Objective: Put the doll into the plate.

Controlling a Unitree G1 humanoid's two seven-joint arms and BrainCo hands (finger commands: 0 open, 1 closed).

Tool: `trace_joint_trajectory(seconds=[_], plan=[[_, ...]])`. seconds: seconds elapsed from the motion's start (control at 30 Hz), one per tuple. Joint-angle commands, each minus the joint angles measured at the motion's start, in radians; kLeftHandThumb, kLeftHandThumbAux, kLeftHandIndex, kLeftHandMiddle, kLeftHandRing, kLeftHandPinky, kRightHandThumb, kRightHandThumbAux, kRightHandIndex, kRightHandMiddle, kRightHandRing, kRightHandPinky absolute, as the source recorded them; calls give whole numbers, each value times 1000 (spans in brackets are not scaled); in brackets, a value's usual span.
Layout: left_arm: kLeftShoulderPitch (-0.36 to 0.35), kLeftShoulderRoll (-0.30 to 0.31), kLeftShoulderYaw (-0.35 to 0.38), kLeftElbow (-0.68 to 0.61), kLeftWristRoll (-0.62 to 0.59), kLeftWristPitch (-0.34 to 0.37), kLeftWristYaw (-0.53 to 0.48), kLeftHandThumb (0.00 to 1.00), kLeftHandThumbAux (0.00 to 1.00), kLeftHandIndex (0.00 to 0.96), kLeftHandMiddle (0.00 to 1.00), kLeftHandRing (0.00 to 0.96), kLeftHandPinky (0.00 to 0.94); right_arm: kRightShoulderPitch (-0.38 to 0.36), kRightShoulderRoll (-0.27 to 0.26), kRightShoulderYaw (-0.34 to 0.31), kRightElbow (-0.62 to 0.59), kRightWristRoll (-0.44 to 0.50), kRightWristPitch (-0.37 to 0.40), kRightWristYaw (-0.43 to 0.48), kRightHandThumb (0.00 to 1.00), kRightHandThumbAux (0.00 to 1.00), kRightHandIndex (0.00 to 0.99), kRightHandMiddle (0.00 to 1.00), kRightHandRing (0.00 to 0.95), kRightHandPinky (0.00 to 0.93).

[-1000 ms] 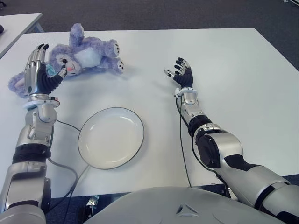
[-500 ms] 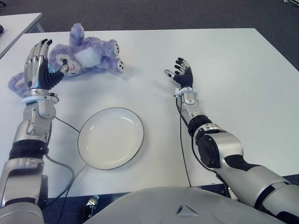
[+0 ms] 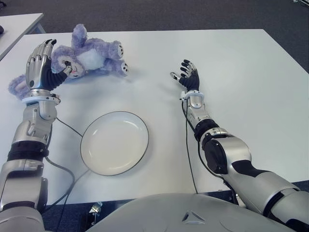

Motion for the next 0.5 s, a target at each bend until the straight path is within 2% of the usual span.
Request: trace_joint_trajectory(seconds=[0.03, 0.5], plan=[[-32, 26, -29, 41, 23, -2, -56, 353, 553, 0, 100, 91, 89, 179, 158, -5, 125, 7, 167, -11, 193, 950, 147, 176, 164, 179], [-83, 42, -56, 72, 26, -3, -95, 341, 571, 0, 68, 72, 100, 178, 163, -13, 125, 7, 168, -12, 210, 952, 155, 181, 167, 180]])
